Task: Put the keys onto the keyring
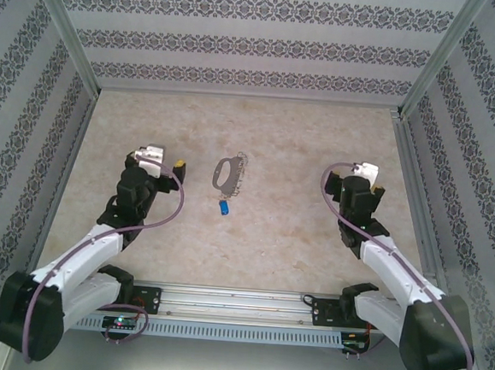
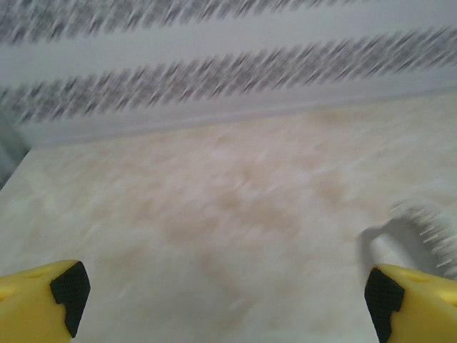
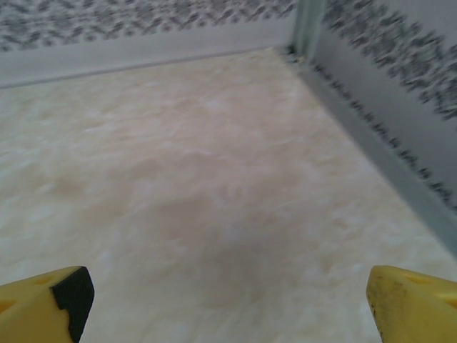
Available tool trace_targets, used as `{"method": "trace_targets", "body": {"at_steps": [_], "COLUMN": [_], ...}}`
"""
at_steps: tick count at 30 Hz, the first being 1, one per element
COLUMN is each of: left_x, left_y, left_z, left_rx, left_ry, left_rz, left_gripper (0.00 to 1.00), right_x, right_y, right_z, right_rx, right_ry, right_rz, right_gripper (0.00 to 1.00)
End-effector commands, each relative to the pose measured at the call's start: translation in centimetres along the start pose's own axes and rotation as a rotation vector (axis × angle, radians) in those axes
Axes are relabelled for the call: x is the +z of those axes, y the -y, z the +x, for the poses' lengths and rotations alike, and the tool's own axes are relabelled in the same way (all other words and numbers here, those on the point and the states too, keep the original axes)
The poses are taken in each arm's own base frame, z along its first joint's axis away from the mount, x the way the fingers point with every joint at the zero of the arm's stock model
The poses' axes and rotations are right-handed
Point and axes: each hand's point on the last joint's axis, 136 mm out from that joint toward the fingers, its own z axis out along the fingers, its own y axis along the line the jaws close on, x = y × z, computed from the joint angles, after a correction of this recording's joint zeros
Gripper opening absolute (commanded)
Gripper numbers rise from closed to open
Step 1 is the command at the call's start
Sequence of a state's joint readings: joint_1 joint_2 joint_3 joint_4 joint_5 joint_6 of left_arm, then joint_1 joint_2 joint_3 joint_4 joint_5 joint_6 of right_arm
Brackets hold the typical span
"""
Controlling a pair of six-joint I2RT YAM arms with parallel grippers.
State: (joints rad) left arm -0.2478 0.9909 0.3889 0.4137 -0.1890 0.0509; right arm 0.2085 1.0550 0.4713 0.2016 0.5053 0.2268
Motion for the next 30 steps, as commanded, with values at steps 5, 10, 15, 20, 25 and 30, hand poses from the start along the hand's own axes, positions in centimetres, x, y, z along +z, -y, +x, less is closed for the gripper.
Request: {"method": "trace_targets", "body": {"at_steps": [5, 10, 15, 20, 25, 30], "left_x": [2.0, 4.6, 5.4, 7.7, 8.1, 8.1], "left_y": [-4.0, -3.5, -4.6, -2.6, -3.0, -3.4], "left_z": [2.9, 6.1, 7.6, 8.1, 8.1, 8.1], "left_rx": [-0.023, -0.013, -0.1, -0.09, -0.13, -0.131], "left_ry": [0.092, 0.05, 0.043, -0.096, -0.093, -0.099], "left_rz": [-0.209, -0.163, -0.13, 0.054, 0.079, 0.055], "left_gripper": [1.0, 1.0, 1.0, 1.0, 1.0, 1.0], "right_x": [3.4, 3.5, 4.3, 6.1, 7.0, 6.8], "right_y": [1.3, 0.1, -0.2, -2.9, -2.1, -2.1], "right_z": [0.5, 1.0, 2.0, 2.7, 2.6, 2.6], "right_rx": [-0.143, -0.118, -0.032, -0.106, -0.058, -0.067], "right_ry": [0.057, 0.154, 0.213, 0.161, 0.106, 0.104], "right_rz": [0.075, -0.028, -0.111, -0.199, -0.207, -0.204], "right_gripper": [0.98, 0.98, 0.98, 0.98, 0.98, 0.98]}}
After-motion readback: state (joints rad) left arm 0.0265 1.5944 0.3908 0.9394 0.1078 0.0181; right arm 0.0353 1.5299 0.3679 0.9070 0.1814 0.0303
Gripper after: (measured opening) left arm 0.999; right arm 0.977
